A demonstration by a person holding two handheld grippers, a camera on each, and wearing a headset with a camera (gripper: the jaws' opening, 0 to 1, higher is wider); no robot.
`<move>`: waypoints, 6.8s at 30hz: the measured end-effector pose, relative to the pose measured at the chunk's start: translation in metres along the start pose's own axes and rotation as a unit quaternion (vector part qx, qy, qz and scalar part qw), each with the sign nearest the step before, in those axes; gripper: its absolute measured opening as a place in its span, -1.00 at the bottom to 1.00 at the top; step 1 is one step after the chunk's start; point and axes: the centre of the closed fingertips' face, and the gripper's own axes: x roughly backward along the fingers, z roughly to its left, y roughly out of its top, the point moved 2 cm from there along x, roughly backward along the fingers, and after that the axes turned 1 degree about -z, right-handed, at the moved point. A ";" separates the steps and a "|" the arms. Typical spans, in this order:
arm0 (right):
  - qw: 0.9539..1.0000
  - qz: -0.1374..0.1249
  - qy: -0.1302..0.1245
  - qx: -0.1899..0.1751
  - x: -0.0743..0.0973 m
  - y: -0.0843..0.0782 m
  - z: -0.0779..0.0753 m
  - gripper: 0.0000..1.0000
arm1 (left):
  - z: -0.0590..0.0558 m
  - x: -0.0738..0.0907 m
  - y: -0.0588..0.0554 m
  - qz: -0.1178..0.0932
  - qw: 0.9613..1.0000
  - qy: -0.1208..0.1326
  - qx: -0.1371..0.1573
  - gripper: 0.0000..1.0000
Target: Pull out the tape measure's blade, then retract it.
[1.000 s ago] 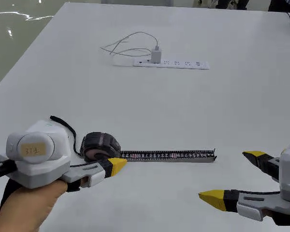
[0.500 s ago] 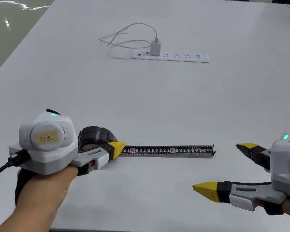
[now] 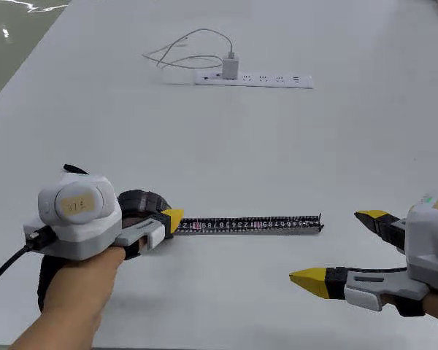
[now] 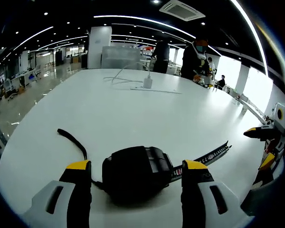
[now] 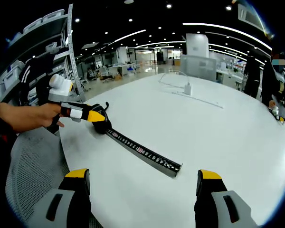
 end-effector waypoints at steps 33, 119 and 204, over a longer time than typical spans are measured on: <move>1.000 0.016 0.017 0.013 -0.015 -0.007 -0.016 0.70 | -0.001 -0.001 -0.006 0.005 1.000 0.007 -0.002 0.15; 0.932 0.087 0.230 0.266 -0.066 -0.023 -0.059 -0.83 | -0.001 -0.004 -0.005 0.000 1.000 0.003 -0.007 0.07; 0.923 0.057 0.268 0.272 -0.129 0.012 0.015 -0.83 | -0.002 -0.002 -0.005 -0.005 1.000 0.003 -0.011 0.07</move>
